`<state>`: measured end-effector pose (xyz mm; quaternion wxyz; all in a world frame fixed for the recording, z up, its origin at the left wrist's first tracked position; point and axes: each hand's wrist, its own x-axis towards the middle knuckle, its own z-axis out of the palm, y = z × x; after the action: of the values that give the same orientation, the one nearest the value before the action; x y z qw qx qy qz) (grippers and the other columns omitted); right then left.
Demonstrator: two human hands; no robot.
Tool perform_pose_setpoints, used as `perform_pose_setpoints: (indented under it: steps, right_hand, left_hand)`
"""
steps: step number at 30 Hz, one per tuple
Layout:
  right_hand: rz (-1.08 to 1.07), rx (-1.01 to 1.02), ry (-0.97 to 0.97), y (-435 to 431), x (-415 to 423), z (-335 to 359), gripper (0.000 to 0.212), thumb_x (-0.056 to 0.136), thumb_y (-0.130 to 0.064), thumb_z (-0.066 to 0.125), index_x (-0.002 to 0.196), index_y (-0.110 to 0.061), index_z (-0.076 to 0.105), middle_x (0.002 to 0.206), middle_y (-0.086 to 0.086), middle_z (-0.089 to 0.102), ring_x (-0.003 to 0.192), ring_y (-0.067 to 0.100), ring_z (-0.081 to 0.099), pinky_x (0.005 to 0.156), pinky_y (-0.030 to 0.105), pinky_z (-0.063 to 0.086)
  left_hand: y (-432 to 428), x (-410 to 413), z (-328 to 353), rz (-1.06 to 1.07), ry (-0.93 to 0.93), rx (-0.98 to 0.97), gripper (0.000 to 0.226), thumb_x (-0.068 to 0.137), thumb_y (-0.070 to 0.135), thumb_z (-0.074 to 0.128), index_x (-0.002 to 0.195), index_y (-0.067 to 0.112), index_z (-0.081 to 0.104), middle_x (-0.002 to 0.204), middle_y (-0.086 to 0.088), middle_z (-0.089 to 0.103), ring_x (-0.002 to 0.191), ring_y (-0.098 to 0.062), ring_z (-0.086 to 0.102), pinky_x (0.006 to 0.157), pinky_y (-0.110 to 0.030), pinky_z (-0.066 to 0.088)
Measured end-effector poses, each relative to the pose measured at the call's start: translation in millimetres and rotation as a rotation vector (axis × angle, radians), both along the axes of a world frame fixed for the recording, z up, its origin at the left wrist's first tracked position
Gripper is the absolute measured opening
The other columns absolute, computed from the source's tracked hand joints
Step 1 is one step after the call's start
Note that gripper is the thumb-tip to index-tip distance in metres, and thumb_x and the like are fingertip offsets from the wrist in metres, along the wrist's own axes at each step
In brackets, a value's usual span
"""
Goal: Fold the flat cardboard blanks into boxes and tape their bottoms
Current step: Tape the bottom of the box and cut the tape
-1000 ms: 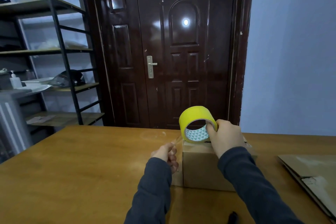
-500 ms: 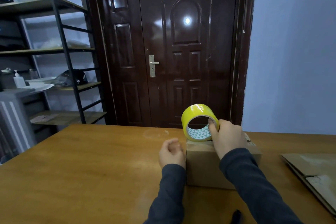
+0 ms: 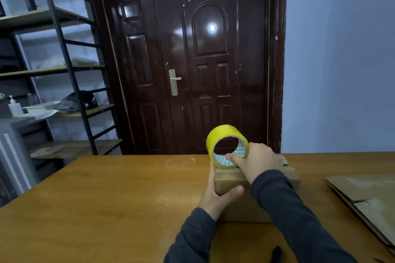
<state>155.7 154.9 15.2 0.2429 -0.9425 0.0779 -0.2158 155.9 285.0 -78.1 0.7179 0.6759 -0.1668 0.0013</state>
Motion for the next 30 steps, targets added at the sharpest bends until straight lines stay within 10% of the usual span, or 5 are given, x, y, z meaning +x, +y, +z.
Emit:
perform_pose_setpoints:
  steps: [17, 24, 30]
  right_hand:
    - [0.176, 0.152, 0.054, -16, -2, 7, 0.026, 0.092, -0.038, 0.053, 0.089, -0.014, 0.061, 0.087, 0.005, 0.065, 0.080, 0.022, 0.062, 0.072, 0.036, 0.053]
    - [0.216, 0.355, 0.104, -49, -9, 16, 0.020, 0.094, -0.027, 0.053, 0.086, -0.009, 0.052, 0.073, 0.006, 0.058, 0.038, 0.015, 0.058, 0.035, 0.020, 0.039]
    - [0.149, 0.199, -0.061, -94, -19, 26, 0.025, 0.090, -0.020, 0.057, 0.074, -0.012, 0.041, 0.066, 0.009, 0.051, 0.051, 0.030, 0.058, 0.046, 0.035, 0.050]
  left_hand:
    - [0, 10, -18, 0.184, -0.041, 0.193, 0.090, 0.064, 0.067, 0.075, 0.141, 0.051, 0.031, 0.130, 0.003, 0.058, 0.118, -0.018, 0.057, 0.099, -0.046, 0.049]
    - [1, 4, -14, 0.208, -0.080, 0.229, 0.101, 0.058, 0.077, 0.070, 0.135, 0.072, 0.005, 0.137, 0.013, 0.049, 0.122, -0.011, 0.051, 0.103, -0.043, 0.045]
    - [1, 1, -13, 0.216, -0.062, 0.219, 0.098, 0.059, 0.074, 0.072, 0.132, 0.074, 0.008, 0.136, 0.009, 0.051, 0.121, -0.017, 0.054, 0.102, -0.046, 0.045]
